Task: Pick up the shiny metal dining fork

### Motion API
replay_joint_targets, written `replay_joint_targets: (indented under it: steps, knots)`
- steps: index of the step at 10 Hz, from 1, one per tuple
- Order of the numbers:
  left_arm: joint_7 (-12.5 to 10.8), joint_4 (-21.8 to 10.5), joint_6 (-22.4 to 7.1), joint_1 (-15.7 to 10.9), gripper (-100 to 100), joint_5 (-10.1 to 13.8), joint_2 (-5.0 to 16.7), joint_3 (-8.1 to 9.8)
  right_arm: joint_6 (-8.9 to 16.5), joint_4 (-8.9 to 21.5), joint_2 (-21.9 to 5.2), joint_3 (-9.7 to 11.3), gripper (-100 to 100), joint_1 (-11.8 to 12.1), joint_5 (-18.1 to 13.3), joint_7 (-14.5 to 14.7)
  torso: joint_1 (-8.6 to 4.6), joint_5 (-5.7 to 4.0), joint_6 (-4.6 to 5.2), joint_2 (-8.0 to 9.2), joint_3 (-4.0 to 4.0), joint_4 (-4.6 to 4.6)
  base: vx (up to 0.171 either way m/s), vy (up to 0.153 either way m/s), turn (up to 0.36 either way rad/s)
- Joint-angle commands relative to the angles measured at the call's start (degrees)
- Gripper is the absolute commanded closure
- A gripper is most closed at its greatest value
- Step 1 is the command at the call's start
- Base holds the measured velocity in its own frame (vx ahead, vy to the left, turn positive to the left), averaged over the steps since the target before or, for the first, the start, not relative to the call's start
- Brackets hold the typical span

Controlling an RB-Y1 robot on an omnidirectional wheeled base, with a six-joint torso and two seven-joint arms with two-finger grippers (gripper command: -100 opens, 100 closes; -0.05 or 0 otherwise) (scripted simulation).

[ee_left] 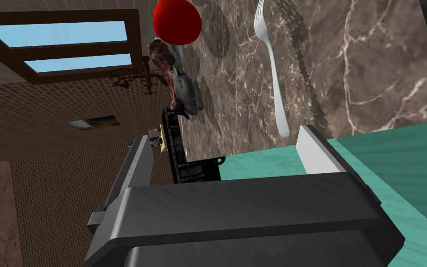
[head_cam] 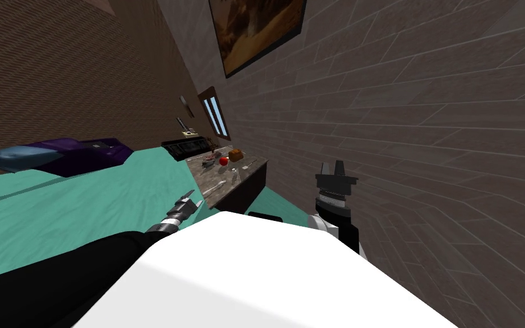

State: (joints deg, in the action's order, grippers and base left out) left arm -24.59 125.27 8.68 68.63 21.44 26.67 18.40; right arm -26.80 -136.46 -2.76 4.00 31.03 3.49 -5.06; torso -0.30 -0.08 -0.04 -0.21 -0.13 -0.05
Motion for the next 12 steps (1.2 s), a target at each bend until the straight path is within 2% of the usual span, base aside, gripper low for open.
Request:
replay_joint_targets:
  steps: [1,2,3,5,6,7,8,10,11,12]
  knots:
    - [-1.87,-1.38,-2.84,2.42,-100,1.92,1.66,1.33,0.0,0.0,0.0,0.0,0,0.0,0.0,0.0,0.0,0.0,0.0,0.0,0.0,0.0,0.09,-0.057,-0.144]
    - [-3.28,-1.88,-4.32,4.68,-100,3.48,2.69,2.31,0.0,0.0,0.0,0.0,0,-0.01,0.0,0.0,0.08,0.02,0.03,0.0,0.01,0.01,0.149,-0.067,-0.27]
    - [-3.28,-1.88,-5.2,4.68,-100,3.48,2.69,2.31,0.0,0.0,0.0,0.0,0,0.0,0.0,0.0,0.06,0.02,0.05,-0.16,-0.08,-0.02,0.112,-0.057,-0.076]
    - [-6.14,-2.95,-9.43,8.23,-100,6.61,4.67,4.09,0.0,0.0,0.0,0.0,0,0.0,0.0,0.0,0.11,0.03,0.03,-0.07,-0.04,-0.01,0.131,-0.048,-0.167]
    - [-6.14,-2.95,-10.04,8.91,-100,6.61,4.67,4.09,0.0,0.0,0.0,0.0,0,0.0,0.0,0.0,0.12,0.03,0.03,-0.18,-0.1,-0.03,0.121,-0.032,-0.09]
    - [-7.57,-3.52,-11.67,10.85,-100,8.17,5.62,4.87,0.0,0.0,0.0,0.0,0,0.0,0.0,0.0,0.15,0.04,0.01,-0.12,-0.07,-0.02,0.141,-0.017,-0.114]
    - [-7.57,-3.52,-12.49,10.85,-100,8.17,5.62,4.87,0.0,0.0,-0.01,0.0,0,0.0,0.0,0.0,0.21,0.05,0.02,-0.17,-0.09,-0.03,0.103,-0.017,-0.076]
    - [-10.39,-4.71,-16.28,14.36,-100,11.22,7.39,6.22,0.0,0.0,0.0,0.0,0,0.0,0.0,0.0,0.12,0.03,0.02,-0.03,-0.02,0.0,0.128,-0.044,-0.158]
    - [-10.39,-4.71,-17.38,14.36,-100,11.22,7.39,6.22,0.0,0.0,0.0,0.0,0,0.0,0.0,0.0,0.11,0.03,0.02,-0.17,-0.09,-0.03,0.136,-0.019,-0.053]
    - [-11.76,-5.32,-19.69,15.92,-100,12.7,8.2,6.78,0.0,0.0,-0.01,-0.01,0,0.01,0.0,0.0,0.16,0.04,0.0,-0.15,-0.09,-0.03,0.134,-0.004,-0.085]
